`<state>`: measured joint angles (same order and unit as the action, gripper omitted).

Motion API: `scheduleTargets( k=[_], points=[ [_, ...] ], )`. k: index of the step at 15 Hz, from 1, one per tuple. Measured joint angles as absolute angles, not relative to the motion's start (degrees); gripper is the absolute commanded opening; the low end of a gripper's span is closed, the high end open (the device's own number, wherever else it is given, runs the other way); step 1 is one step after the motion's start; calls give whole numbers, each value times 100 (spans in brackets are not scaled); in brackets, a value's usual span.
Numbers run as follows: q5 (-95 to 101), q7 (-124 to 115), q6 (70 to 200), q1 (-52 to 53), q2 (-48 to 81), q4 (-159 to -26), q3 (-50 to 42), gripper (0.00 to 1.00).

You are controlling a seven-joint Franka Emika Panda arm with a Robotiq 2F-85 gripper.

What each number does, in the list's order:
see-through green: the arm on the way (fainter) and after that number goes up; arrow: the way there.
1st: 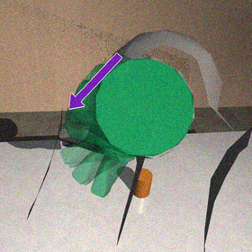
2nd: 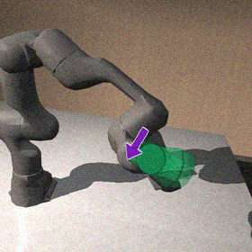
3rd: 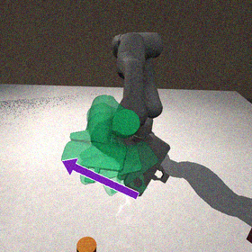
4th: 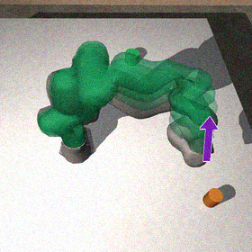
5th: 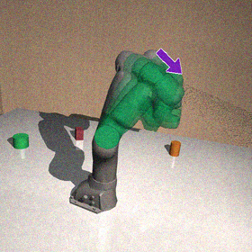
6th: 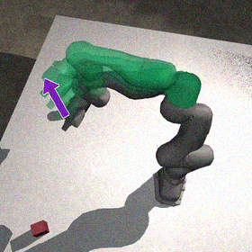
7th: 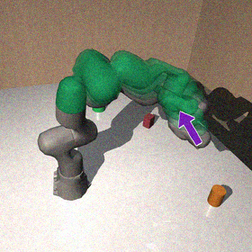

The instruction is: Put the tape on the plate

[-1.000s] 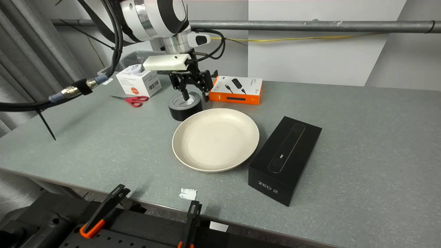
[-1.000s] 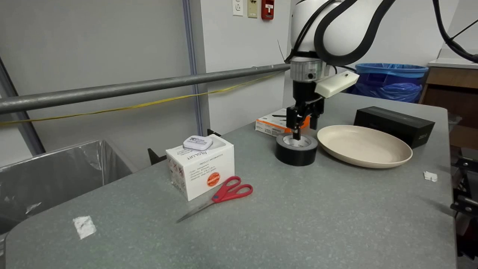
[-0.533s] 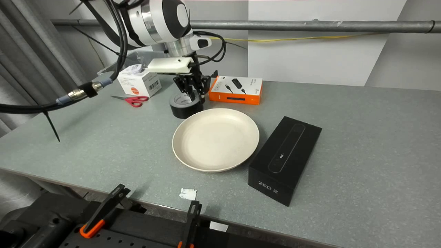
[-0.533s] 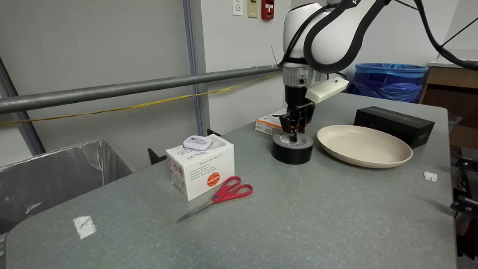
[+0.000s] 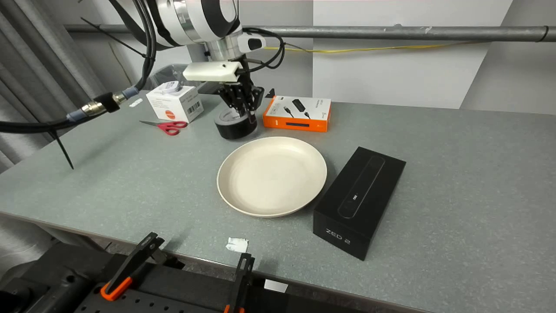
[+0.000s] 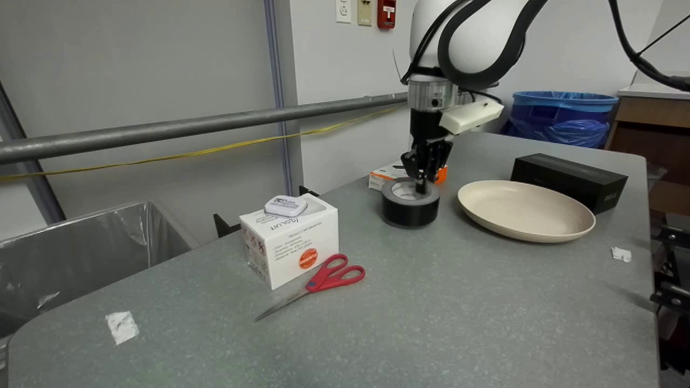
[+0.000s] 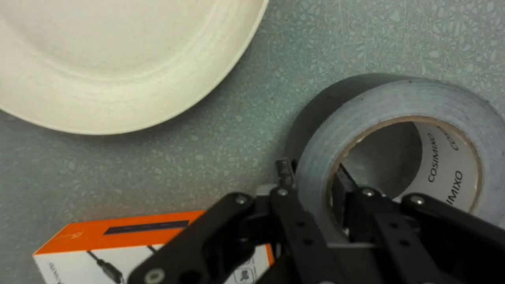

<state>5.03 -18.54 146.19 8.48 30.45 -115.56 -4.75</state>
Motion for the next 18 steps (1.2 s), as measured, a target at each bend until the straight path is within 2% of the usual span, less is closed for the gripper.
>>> scheduleTargets(
  k=[9, 18],
  points=[
    [519, -932, 14662, 79, 991, -13413, -692, 7],
    [504, -640, 14363, -417, 1329, -13666, -758, 7]
  ],
)
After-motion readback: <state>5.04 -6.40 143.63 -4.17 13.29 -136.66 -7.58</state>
